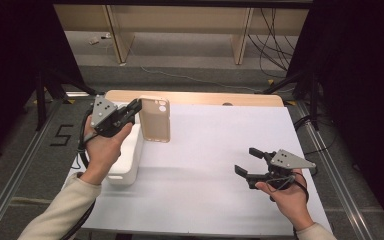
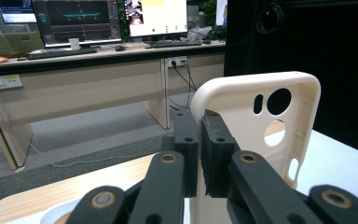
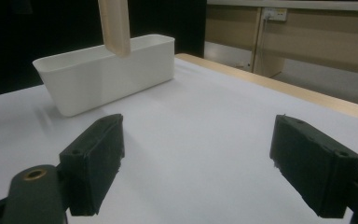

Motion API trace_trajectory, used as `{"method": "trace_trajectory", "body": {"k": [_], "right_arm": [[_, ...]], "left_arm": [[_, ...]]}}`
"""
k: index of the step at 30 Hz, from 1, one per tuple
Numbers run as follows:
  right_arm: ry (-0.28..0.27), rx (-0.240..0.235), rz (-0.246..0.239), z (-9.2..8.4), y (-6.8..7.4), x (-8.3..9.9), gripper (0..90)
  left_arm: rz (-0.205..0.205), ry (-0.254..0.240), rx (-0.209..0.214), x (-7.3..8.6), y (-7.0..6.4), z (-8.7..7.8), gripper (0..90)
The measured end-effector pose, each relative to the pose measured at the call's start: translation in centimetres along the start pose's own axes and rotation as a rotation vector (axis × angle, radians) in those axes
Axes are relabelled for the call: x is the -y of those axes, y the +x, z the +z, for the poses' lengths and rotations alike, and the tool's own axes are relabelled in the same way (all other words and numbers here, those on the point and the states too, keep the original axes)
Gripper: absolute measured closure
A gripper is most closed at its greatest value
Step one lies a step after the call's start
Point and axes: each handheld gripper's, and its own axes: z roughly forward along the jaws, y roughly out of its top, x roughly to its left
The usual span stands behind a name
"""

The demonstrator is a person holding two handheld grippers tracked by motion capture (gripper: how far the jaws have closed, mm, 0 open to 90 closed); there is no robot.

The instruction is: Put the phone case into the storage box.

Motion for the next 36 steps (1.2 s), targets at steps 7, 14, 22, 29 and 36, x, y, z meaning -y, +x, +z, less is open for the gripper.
{"method": "trace_trajectory", "body": {"k": [7,14,22,29,36], "right_arm": [[0.0,0.001,-0.002,0.0,0.0,0.0,18.8],[0.0,0.002,-0.001,0.0,0.0,0.0,18.5],[0.0,0.0,-0.002,0.0,0.0,0.0,18.4],[0.001,-0.001,-0.003,0.0,0.0,0.0,18.4],[0.004,0.007,-0.006,0.0,0.0,0.0,18.4]], "left_arm": [[0.0,0.0,-0.012,-0.2,0.2,-0.1,85.7],[0.003,-0.007,-0.013,-0.3,0.4,-0.1,85.8],[0.002,-0.011,-0.015,-0.5,0.7,-0.1,85.8],[-0.005,-0.01,-0.019,-0.6,0.9,-0.3,85.8],[-0.007,-0.011,-0.027,-0.7,1.1,-0.4,85.8]]}}
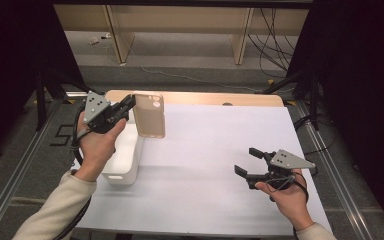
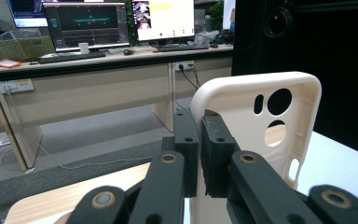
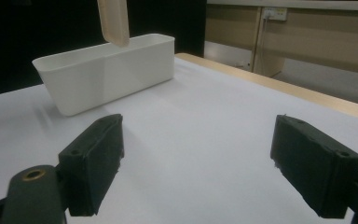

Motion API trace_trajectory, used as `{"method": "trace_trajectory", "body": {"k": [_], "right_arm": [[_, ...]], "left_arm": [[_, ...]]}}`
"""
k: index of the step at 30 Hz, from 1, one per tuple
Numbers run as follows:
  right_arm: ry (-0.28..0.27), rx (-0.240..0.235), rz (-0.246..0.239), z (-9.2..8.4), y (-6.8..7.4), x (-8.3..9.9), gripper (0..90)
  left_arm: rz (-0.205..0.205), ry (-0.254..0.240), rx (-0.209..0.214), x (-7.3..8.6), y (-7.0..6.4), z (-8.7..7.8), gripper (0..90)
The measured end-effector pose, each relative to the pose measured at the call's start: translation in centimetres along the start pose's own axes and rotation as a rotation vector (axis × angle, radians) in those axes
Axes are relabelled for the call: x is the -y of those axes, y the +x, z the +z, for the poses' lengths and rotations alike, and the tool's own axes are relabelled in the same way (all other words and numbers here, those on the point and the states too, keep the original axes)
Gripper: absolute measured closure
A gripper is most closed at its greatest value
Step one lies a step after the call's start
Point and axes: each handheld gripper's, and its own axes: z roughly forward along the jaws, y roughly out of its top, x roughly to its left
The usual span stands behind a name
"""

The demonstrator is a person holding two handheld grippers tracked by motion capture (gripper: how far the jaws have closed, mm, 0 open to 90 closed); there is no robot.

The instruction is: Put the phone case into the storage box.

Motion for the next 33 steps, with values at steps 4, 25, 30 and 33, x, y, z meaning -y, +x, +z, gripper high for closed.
{"method": "trace_trajectory", "body": {"k": [4,25,30,33], "right_arm": [[-0.016,0.004,-0.026,0.1,-0.2,0.0,18.4],[-0.015,-0.018,0.018,0.2,0.1,0.1,18.5],[-0.011,-0.017,0.013,0.3,0.1,0.1,18.5],[-0.006,-0.014,0.009,0.2,0.1,0.1,18.5]], "left_arm": [[0.001,-0.001,-0.001,0.0,0.1,0.0,85.8],[-0.004,-0.012,-0.017,-0.3,1.0,-0.4,85.8],[0.002,-0.01,-0.021,-0.4,1.1,-0.5,85.8],[0.002,-0.011,-0.021,-0.4,1.2,-0.6,85.8]]}}
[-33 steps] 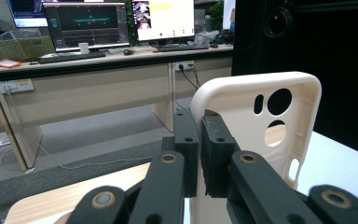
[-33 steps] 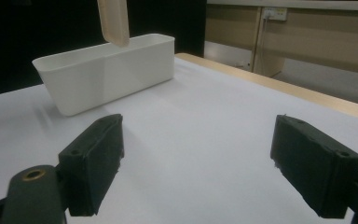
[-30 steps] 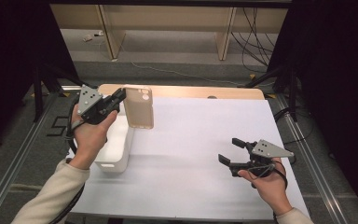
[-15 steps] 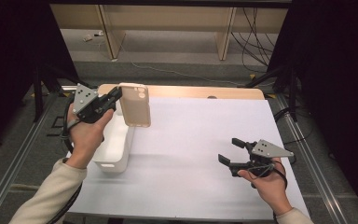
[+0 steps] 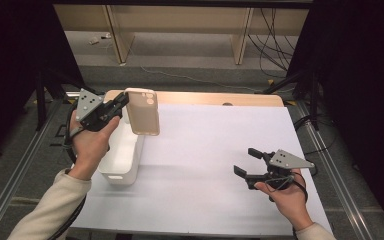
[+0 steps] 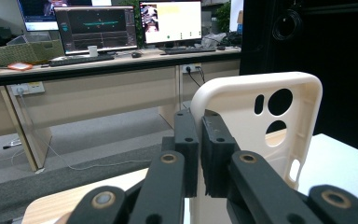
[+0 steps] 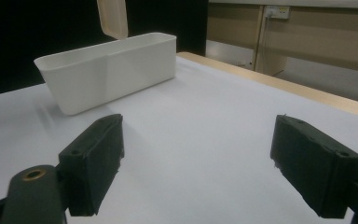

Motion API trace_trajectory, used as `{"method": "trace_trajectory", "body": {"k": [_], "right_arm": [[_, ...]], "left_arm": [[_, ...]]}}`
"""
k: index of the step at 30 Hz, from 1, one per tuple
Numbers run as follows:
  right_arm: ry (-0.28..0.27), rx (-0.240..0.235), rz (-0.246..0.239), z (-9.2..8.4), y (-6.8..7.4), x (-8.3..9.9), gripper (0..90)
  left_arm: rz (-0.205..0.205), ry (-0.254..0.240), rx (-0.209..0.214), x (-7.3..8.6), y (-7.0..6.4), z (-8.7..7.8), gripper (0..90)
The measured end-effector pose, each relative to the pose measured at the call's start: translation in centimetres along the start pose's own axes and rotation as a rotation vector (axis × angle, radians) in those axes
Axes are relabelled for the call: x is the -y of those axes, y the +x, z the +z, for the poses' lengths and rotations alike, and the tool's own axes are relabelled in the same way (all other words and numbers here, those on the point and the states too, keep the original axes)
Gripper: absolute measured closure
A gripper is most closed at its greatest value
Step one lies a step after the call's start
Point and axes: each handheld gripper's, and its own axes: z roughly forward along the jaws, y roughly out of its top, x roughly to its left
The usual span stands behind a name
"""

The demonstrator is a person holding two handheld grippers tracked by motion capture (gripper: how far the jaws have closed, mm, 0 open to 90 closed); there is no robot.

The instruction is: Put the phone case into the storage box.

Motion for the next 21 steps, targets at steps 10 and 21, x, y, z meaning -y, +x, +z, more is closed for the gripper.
{"method": "trace_trajectory", "body": {"k": [10,21], "right_arm": [[0.009,0.01,0.0,-0.17,0.0,-0.11,18.5],[0.008,0.01,0.0,-0.18,0.0,-0.11,18.5]], "left_arm": [[-0.003,-0.004,-0.014,-0.13,0.38,-0.14,85.9],[0.001,-0.001,-0.016,-0.15,0.56,-0.18,86.0]]}}
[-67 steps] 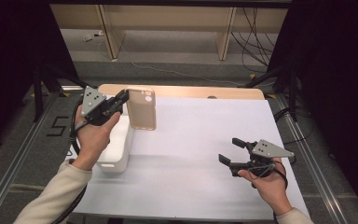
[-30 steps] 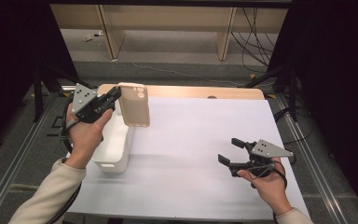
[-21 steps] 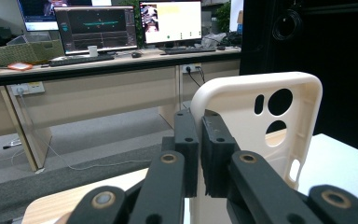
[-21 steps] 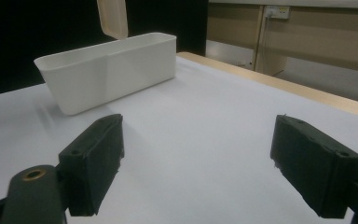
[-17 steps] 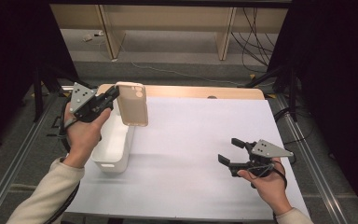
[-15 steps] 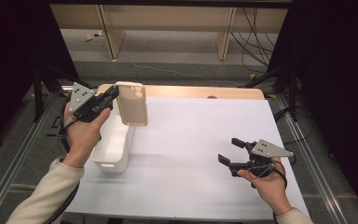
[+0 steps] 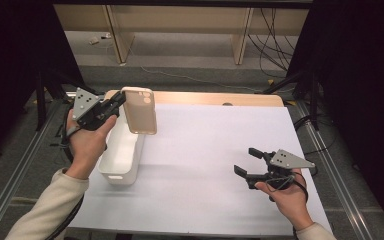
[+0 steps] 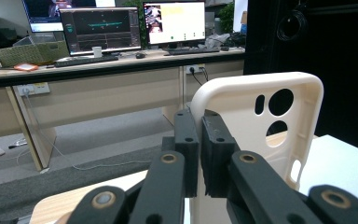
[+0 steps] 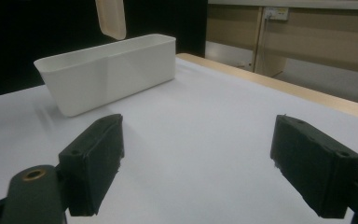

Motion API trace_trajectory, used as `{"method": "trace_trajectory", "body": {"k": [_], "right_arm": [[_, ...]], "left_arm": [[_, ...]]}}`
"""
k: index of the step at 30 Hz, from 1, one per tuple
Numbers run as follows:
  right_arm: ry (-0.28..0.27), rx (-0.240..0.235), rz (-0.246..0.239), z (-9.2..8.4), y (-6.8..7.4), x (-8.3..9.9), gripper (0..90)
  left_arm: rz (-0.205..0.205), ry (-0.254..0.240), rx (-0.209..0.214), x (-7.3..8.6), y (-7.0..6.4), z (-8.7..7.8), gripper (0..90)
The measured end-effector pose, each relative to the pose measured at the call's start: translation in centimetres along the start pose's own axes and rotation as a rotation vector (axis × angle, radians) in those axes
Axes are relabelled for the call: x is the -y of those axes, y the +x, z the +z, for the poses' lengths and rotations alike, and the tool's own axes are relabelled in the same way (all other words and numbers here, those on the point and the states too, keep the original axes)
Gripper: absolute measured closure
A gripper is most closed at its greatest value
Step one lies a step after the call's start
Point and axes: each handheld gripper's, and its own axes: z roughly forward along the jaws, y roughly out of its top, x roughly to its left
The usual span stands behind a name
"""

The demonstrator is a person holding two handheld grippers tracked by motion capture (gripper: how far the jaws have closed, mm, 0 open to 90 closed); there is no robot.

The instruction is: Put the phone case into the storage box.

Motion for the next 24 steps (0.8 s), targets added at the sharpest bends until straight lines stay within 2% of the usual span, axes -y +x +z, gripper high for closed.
{"method": "trace_trajectory", "body": {"k": [7,8,9,10,24], "right_arm": [[-0.002,0.0,0.0,-0.02,-0.01,-0.01,18.5],[0.011,-0.003,0.0,-0.09,-0.01,-0.03,18.5],[0.001,-0.001,0.0,-0.03,0.0,0.0,18.5],[-0.001,-0.001,0.0,-0.02,0.0,-0.01,18.5],[0.008,-0.002,0.002,-0.05,0.0,-0.03,18.5]], "left_arm": [[0.002,-0.002,-0.008,-0.12,0.18,-0.04,86.0],[0.001,-0.002,-0.008,-0.14,0.22,-0.05,86.0],[0.003,-0.009,0.007,-0.16,0.27,0.04,86.0],[0.008,-0.006,-0.015,-0.17,0.39,-0.01,86.0],[0.007,-0.007,-0.021,-0.24,0.92,-0.04,86.1]]}}
